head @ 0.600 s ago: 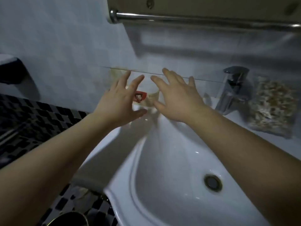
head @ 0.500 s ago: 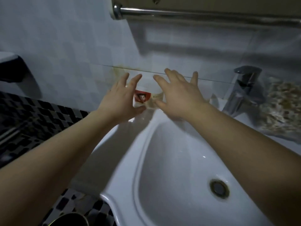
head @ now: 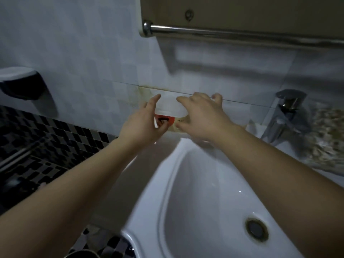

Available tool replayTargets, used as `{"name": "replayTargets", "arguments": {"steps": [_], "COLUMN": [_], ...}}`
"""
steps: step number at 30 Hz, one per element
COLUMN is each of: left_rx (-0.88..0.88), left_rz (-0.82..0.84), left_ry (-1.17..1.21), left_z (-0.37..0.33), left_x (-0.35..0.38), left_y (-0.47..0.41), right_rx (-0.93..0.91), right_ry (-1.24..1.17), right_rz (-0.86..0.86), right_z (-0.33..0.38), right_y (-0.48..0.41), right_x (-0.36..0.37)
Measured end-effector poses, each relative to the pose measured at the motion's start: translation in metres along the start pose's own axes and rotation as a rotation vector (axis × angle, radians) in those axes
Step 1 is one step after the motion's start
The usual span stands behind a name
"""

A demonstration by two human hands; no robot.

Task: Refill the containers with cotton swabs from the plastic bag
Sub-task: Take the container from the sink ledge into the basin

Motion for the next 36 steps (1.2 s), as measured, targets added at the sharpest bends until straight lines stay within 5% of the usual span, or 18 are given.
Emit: {"name": "replayTargets", "arguments": {"steps": [4,10,18,29,36], "left_rx": [-0.016,-0.018,-0.092,-0.223,-0.086], "left_rz": [-0.11,-0.072,0.317,0.473,0.569], "left_ry": [0.123,0.261,0.617,0.607,0.501], "left_z": [-0.013,-0.06,-0.121,-0.141,-0.132], "left_x": [-0.021,-0.037,-0.008,0.067,0.07], "left_y": [0.022,0.058,0.103,0.144,0.153], "right_rx": [0.086,0.267,0.461,0.769,1.03], "right_ry": [-0.359,-0.549,-0.807,-0.966,-1.007], "right_rz": [-0.07,-0.146,-0.023,0.072,0.139], "right_z": [0.001,-0.015,-0.07,-0.107,-0.112], "right_y": [0.026,0.091,0.192,0.25,0.246], "right_x": [-0.03,-0.067,-0.082,-0.055,-0.051]}}
Point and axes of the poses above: each hand's wrist, its own y-axis away from the middle knuckle, its own x-axis out of the palm, z = x × y, the point moved 1 cm from there along -y, towards the middle knuckle, and after that the axes turned 15 degrees about -z, right-handed, at the moved point
